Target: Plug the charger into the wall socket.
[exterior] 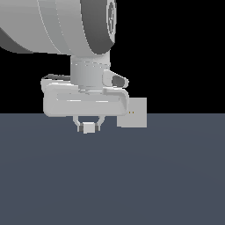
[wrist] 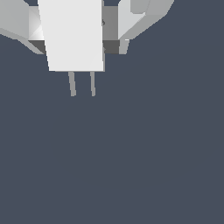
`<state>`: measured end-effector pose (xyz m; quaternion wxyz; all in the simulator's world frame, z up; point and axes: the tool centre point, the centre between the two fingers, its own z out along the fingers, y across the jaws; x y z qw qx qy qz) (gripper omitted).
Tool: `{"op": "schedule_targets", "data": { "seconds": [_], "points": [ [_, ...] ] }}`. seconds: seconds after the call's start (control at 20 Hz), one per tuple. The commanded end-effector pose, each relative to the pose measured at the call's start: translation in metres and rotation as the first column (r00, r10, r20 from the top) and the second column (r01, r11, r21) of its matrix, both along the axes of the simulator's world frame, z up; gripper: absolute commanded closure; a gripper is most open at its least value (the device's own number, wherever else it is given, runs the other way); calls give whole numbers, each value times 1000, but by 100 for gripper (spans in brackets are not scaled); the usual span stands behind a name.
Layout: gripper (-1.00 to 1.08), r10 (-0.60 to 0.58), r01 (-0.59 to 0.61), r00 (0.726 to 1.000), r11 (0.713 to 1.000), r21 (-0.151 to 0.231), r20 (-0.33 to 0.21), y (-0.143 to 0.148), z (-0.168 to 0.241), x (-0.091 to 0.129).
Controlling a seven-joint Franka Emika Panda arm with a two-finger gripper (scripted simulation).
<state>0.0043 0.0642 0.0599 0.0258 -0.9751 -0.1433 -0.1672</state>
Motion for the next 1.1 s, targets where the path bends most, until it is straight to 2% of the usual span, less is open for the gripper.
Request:
{"op": "schedule_targets", "data": {
  "seconds": [0.0,0.2,0.5,0.8,1.05],
  "points": [
    [108,-92,92,996,996,1,1,-17,8,6],
    [108,-229,229,973,973,2,1,-45,18,12],
    [108,-388,388,922,922,1,-2,-79,31,13],
    [108,-482,482,876,876,-2,-4,-100,38,10],
    [108,-518,518,856,856,-3,-6,-109,40,8]
  ]
}}
